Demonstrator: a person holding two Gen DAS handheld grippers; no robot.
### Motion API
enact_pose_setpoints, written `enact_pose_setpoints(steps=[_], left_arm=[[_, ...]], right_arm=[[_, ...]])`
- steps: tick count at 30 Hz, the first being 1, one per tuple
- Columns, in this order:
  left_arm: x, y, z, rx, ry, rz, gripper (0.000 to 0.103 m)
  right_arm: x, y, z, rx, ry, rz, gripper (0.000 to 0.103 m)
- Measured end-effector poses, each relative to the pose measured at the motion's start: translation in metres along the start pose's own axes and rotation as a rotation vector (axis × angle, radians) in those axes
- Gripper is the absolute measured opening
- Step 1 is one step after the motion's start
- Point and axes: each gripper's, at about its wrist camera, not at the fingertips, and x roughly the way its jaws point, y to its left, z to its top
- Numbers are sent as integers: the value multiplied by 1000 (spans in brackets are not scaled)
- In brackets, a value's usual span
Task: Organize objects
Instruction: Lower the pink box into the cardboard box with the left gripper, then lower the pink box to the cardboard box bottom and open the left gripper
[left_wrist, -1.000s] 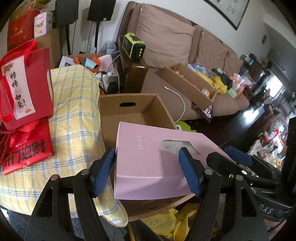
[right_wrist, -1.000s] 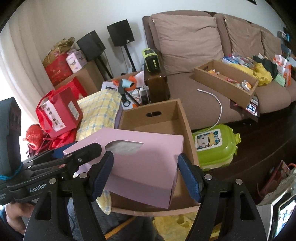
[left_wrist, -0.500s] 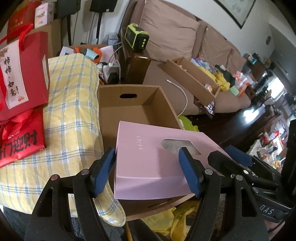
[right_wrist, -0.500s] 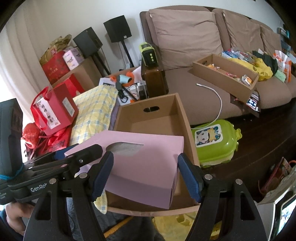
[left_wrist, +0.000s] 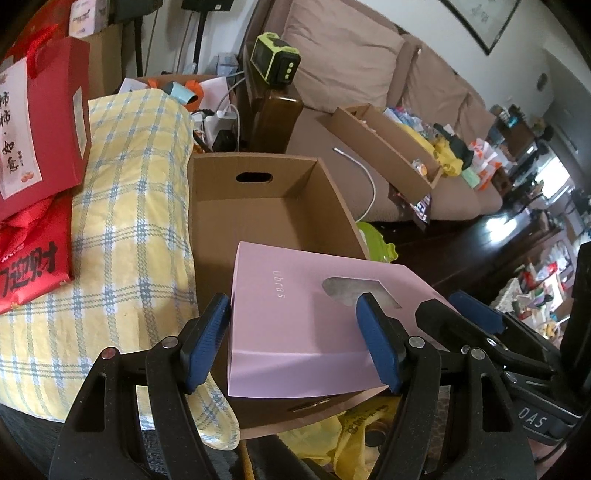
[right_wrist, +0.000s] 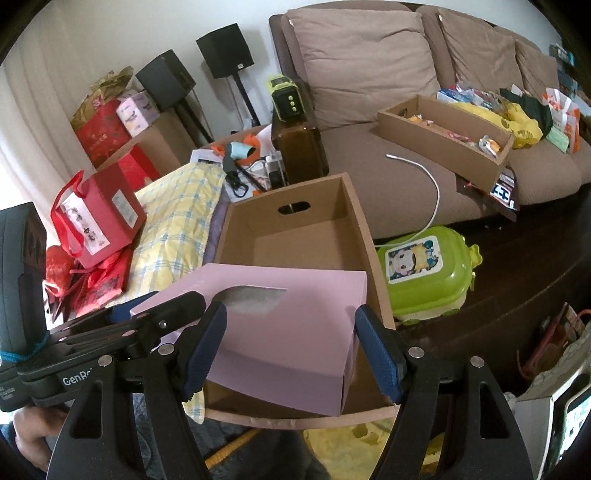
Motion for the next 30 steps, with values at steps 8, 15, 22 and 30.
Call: enact_pose_setpoints(steps=[8,15,22,30], left_arm=[[10,1,-2,-8,20,7,67],[21,3,-7,-10,40,21,67],[31,5,-12,-23,72,31,67],[42,7,-17,-22,101,40,67]], right_arm=[[6,-4,-3,0,20,1,75],[16,-10,-8,12,46,10,75],[28,-17,-12,35,78,23,75],[37,-26,-18,55,109,29,75]])
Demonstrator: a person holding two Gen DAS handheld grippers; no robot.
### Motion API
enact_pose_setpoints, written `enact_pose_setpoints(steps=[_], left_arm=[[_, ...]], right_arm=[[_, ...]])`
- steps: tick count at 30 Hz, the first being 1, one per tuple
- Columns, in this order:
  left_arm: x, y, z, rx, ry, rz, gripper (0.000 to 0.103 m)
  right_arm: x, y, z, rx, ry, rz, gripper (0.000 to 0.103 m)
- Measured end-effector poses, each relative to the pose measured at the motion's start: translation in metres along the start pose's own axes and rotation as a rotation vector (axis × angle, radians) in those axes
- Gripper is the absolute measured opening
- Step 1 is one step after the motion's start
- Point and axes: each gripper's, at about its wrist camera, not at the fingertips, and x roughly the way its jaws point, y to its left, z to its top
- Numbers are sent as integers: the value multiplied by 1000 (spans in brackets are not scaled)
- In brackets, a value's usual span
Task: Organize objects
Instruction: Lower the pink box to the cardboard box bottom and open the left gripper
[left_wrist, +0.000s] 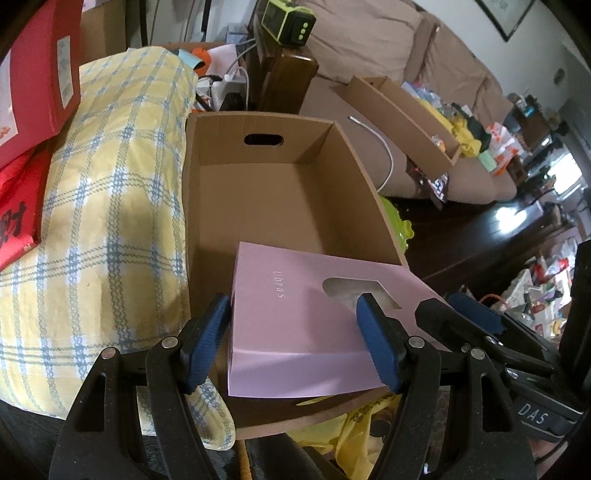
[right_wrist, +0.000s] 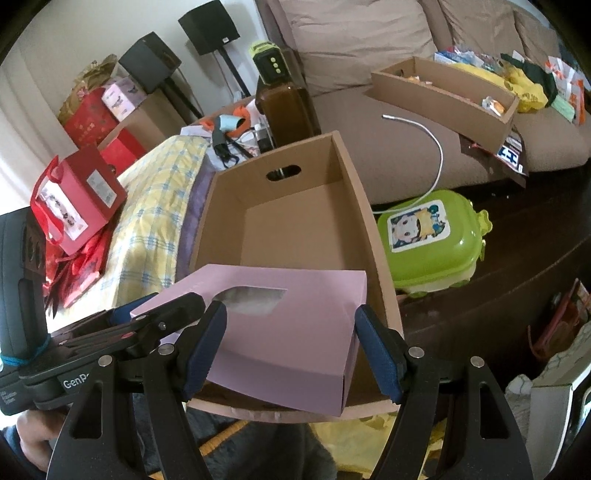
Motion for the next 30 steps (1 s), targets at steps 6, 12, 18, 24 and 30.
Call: enact_pose_setpoints(steps=[6,12,18,24,30], left_arm=[[1,-3,-1,7,-8,28,67],[8,-9,-3,4,15,18,66],[17,-16,-8,37,28,47,66],[21,-16,-9,34,39,51,66],[28,-14,-10,40,61,60,66]], right_arm=[[6,-5,-2,22,14,18,74],[8,-15,-3,45,18,17,74],[13,-27,-6,68,49,19,74],[18,-31,-9,79,58,24,74],[24,-34,-10,89,66,29,74]])
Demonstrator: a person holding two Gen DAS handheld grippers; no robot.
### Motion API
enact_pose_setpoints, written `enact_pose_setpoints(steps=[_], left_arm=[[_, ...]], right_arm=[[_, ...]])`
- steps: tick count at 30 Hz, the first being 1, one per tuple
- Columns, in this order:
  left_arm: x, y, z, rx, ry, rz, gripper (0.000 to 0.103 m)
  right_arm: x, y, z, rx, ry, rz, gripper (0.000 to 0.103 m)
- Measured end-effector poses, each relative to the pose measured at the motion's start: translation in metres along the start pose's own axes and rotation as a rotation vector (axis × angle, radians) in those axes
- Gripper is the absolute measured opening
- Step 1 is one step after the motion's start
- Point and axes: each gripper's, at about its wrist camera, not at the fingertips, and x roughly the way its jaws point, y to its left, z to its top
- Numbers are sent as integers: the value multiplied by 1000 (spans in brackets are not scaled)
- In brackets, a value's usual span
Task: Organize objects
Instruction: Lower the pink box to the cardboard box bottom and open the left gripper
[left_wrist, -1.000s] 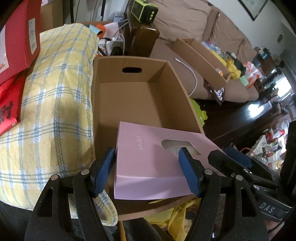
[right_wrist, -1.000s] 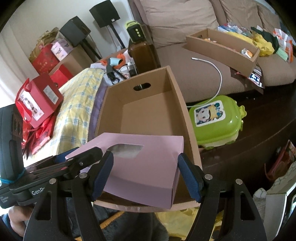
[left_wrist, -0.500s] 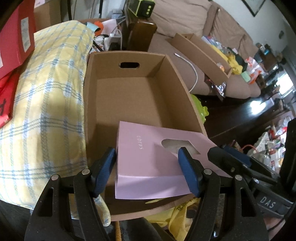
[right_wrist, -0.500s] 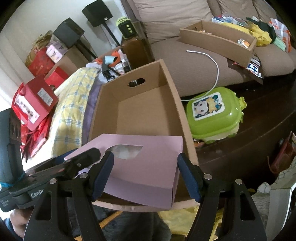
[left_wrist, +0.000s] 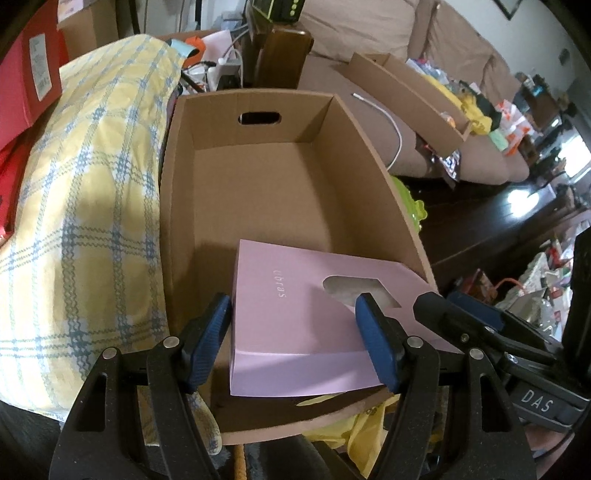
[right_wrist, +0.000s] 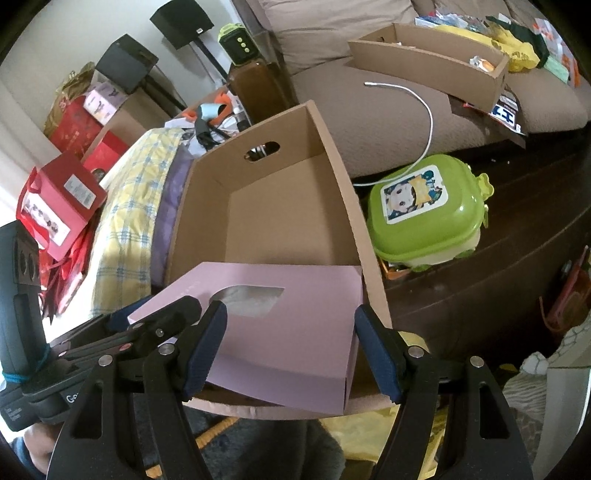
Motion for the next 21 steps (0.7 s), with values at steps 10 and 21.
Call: enact_pose_setpoints(steps=[10,21], left_arm=[[16,0,-2,8,42,20,66],[22,-1,1,0,22,-25,62]], right_arm=[[16,-10,-5,27,27,13,74],[15,-17,-3,64,-55,140,59]])
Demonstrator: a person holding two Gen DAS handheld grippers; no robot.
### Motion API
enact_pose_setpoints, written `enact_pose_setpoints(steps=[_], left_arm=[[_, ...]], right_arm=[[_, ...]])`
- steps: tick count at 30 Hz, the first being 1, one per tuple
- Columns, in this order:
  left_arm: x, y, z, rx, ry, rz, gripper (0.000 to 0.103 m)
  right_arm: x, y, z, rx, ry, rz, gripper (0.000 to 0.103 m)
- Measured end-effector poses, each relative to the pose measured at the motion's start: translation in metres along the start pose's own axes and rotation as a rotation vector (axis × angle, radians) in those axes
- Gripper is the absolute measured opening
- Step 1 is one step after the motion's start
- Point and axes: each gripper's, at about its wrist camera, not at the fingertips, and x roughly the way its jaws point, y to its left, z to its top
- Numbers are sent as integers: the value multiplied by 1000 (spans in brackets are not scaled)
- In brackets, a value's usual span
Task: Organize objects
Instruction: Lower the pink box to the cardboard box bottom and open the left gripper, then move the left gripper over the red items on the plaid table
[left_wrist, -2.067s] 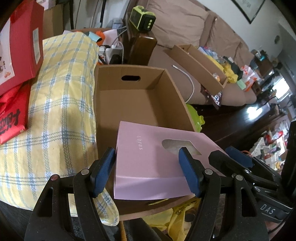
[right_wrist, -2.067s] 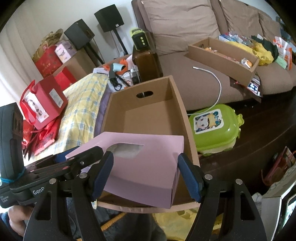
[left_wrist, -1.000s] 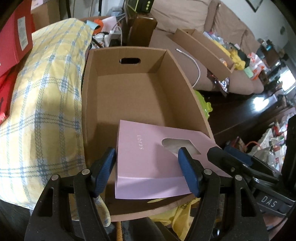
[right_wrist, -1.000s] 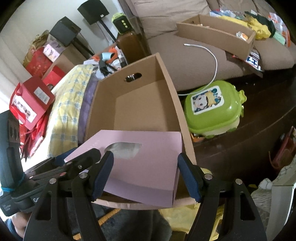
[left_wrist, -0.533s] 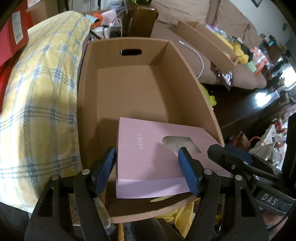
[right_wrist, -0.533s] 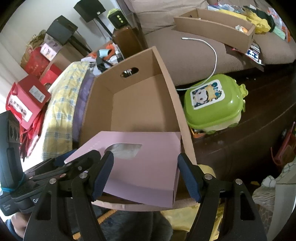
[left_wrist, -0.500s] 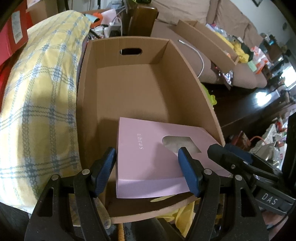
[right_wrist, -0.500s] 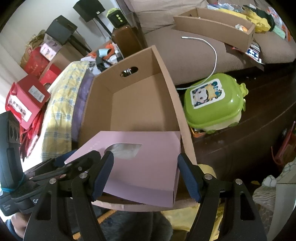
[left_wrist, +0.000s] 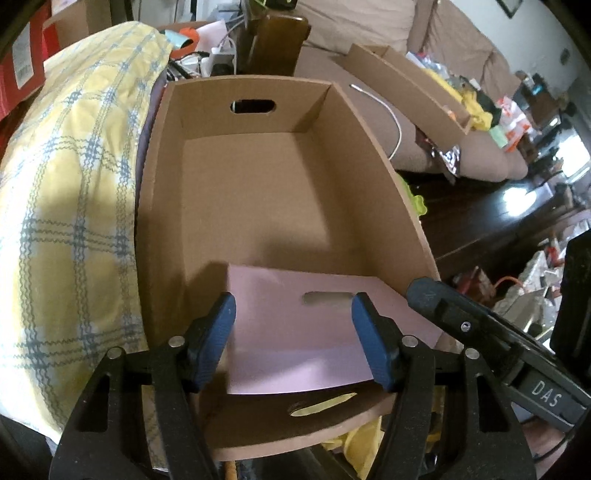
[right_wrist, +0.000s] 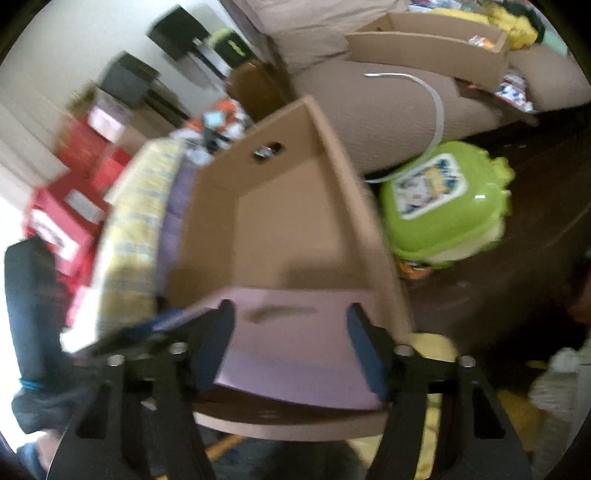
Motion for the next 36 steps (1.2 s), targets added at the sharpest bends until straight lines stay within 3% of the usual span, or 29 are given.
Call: enact_pose_setpoints(steps=[3,11,17,22,28,36], left_arm=[[4,4,1,1,37,0,64],[-15,5,-7,33,36,-29,64],[-65,-2,-17,140,-122,14,64],[-99,9,-11,129,-220,53,64],[-144,21,-12,194,-368,175,64],[-183,46,-11,174,-427,171,69]], right_arm=[[2,2,0,-20,6,-42,66],[-1,5,1,-44,17,-75,66],[-13,12,5,-61,-13,-69,66],[-31,23,10,-84,-53,-67,66],[-53,46,15,-134,-102,-71,66],[-69,82,15,-217,-139,-83,67]])
